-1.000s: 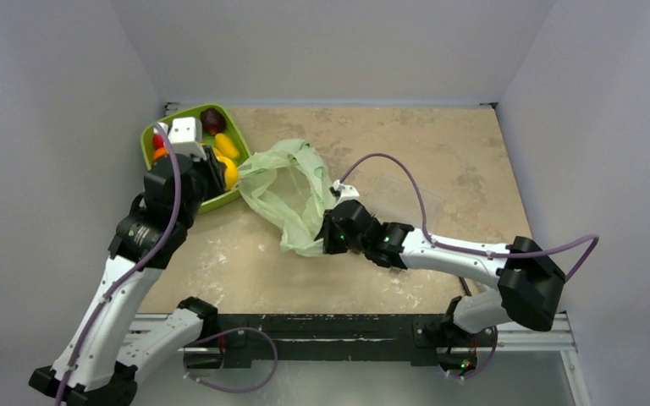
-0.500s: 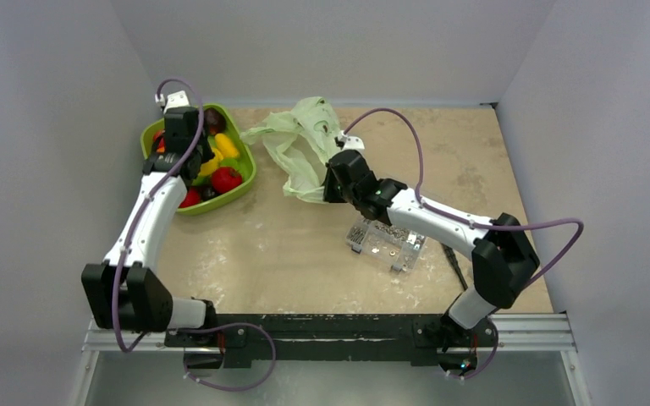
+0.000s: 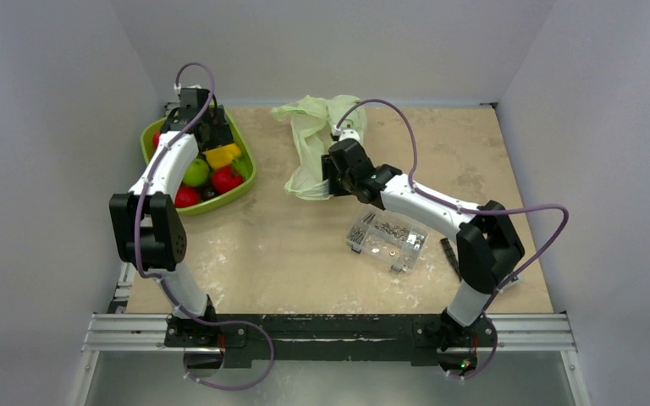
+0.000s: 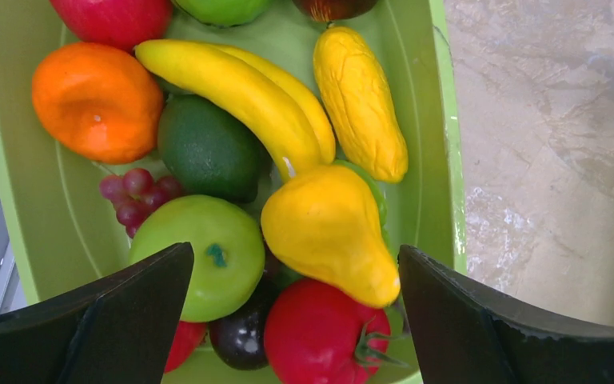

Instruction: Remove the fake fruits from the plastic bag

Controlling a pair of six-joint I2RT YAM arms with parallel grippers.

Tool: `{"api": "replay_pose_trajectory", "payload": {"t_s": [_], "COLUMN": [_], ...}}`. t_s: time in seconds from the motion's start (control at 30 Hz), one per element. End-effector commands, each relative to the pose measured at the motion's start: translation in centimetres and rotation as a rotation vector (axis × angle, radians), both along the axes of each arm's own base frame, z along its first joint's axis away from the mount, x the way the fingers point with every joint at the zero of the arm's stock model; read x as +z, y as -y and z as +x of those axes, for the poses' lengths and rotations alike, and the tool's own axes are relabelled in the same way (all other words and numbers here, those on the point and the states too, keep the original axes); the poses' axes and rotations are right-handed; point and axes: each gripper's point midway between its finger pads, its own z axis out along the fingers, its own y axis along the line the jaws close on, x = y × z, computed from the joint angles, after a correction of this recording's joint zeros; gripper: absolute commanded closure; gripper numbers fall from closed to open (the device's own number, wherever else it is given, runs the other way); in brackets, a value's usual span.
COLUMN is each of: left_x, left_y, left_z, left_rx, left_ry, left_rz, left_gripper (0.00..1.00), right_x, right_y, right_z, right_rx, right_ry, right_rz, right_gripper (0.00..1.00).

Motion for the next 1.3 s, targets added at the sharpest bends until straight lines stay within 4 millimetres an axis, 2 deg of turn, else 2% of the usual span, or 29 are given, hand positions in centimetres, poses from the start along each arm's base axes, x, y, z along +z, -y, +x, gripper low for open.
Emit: {"api": "replay_pose_trajectory", "payload": {"t_s": [0.0,0.13,0.23,0.3,0.47,0.6,0.7,0.77,0.83,0.9,0.97,1.07,1.17,1.27], "left_x": [4.4,6.9,8.7,10.2,11.3,12.1,13.5,14.5,15.6,16.5,17.3,18.2,18.7,18.8], "left_y": [-0.1,1.0,3.5,5.4,9.3,11.3,12.0,12.7,13.3,13.8,14.4,15.1,16.0,16.5], "left_z": [-0.9,-3.2,-5.7,-7.8,-13.1,-16.3,-18.2,-19.3,-20.6,-21.8,-22.9,-24.4,-25.7,-26.7], "left_rx": [0.01,-0.025,-0.109,-0.176,-0.315,-0.39,-0.422,-0.455,-0.491,-0.515,-0.535,-0.566,-0.604,-0.622], "left_ry": [0.086,0.136,0.159,0.195,0.227,0.252,0.295,0.316,0.346,0.365,0.383,0.409,0.421,0.425], "left_rz": [-0.017,-0.048,-0.079,-0.123,-0.218,-0.314,-0.362,-0.397,-0.433,-0.47,-0.513,-0.57,-0.637,-0.68], "left_gripper": [0.0,0.0,0.0,0.0,0.01,0.02,0.02,0.02,0.02,0.02,0.02,0.02,0.02,0.02], "right_x": [4.7,6.7,9.0,11.2,16.5,18.4,17.0,16.6,17.2,16.8,15.2,11.9,9.2,8.3], "right_y": [0.3,1.2,2.3,3.2,4.6,4.6,3.3,3.3,3.3,3.9,5.3,5.8,4.7,2.3], "right_z": [-0.4,-1.4,-2.5,-3.2,-4.8,-4.6,-3.7,-3.6,-4.1,-4.8,-5.3,-7.0,-8.8,-11.3], "right_rx": [0.047,0.063,0.064,0.059,0.077,0.061,0.056,0.036,0.043,0.036,-0.008,0.016,0.091,0.206], "right_ry": [0.08,0.1,0.128,0.168,0.253,0.29,0.245,0.229,0.247,0.236,0.208,0.147,0.113,0.064], "right_rz": [0.018,0.022,0.029,0.048,0.103,0.143,0.143,0.158,0.193,0.197,0.154,0.147,0.232,0.369], "right_gripper": [0.46,0.23,0.09,0.02,0.01,0.01,0.01,0.01,0.01,0.01,0.01,0.01,0.01,0.01]}}
